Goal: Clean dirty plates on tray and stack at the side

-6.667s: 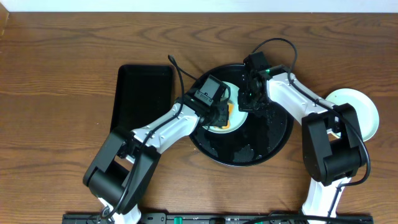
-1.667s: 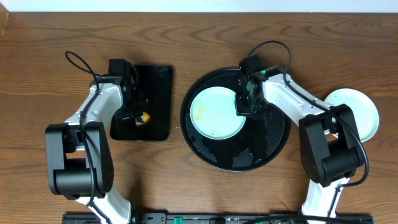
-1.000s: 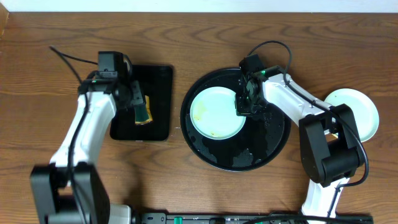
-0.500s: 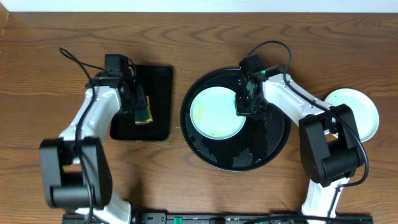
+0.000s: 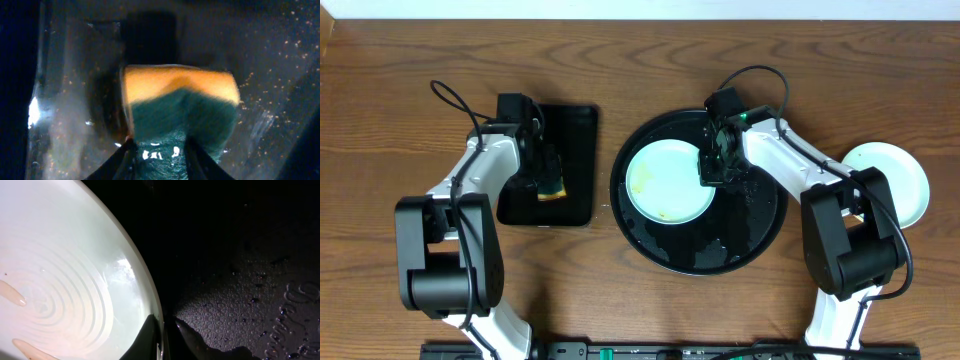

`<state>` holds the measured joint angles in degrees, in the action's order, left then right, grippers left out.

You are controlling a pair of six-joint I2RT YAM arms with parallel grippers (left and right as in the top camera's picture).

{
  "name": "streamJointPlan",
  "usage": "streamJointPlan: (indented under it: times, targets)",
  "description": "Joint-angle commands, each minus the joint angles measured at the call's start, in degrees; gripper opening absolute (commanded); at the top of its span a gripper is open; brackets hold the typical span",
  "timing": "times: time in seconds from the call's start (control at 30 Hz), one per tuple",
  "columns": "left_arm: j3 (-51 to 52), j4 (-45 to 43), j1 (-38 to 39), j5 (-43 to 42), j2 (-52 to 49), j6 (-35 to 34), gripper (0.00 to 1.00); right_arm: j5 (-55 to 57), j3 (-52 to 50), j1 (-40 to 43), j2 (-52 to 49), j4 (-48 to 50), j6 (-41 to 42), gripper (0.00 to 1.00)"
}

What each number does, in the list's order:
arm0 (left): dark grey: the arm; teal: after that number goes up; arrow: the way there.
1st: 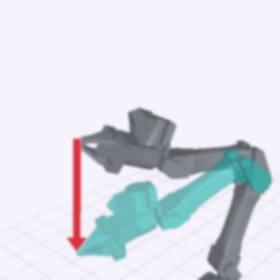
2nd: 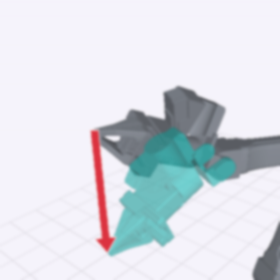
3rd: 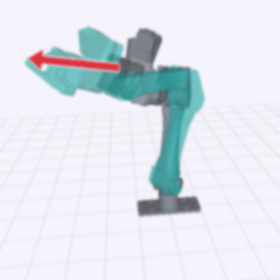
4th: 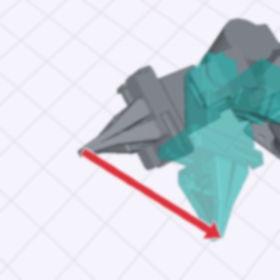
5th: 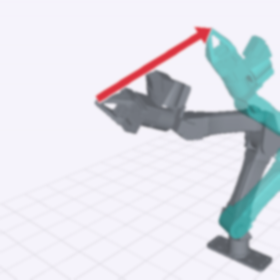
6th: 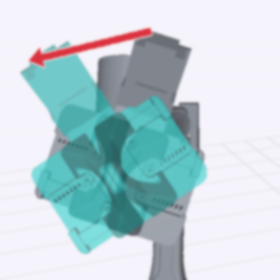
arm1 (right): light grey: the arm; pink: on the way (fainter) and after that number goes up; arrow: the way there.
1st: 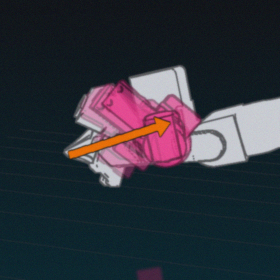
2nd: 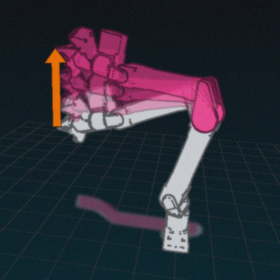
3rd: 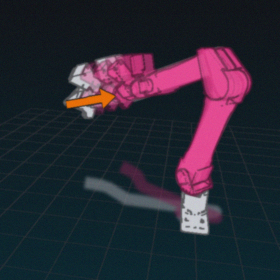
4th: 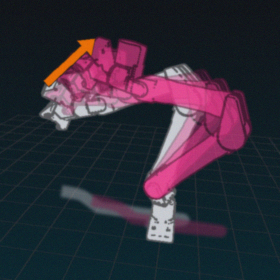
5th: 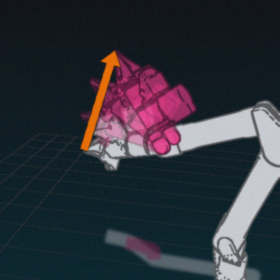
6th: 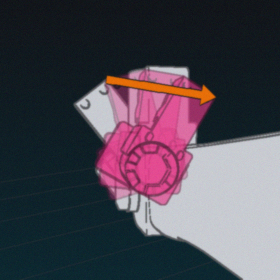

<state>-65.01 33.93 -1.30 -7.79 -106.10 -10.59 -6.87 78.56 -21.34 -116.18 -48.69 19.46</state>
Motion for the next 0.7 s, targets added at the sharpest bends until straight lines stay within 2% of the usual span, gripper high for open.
streamJointPlan:
  times: [0.0,0.23,0.4,0.67]
  targets:
    - [0.22,0.7,0.15,-1.27,3.72,-0.2,0.39,6.88,-2.38,0.7,-1.9,-1.44,-1.03,0.01]
    - [0.22,4.28,0.15,-2.54,15.19,-0.24,0.63,9.81,-2.38,0.7,-1.7,-0.76,0.7,0.01]
    - [0.22,9.09,0.15,-2.54,19.69,-0.24,0.64,12.63,-2.38,0.68,1.64,0.28,-1.29,0.01]
    - [0.28,13.97,0.15,-2.54,20.06,-0.24,0.65,21.4,-2.38,0.68,14.58,1.09,-7.32,0.01]
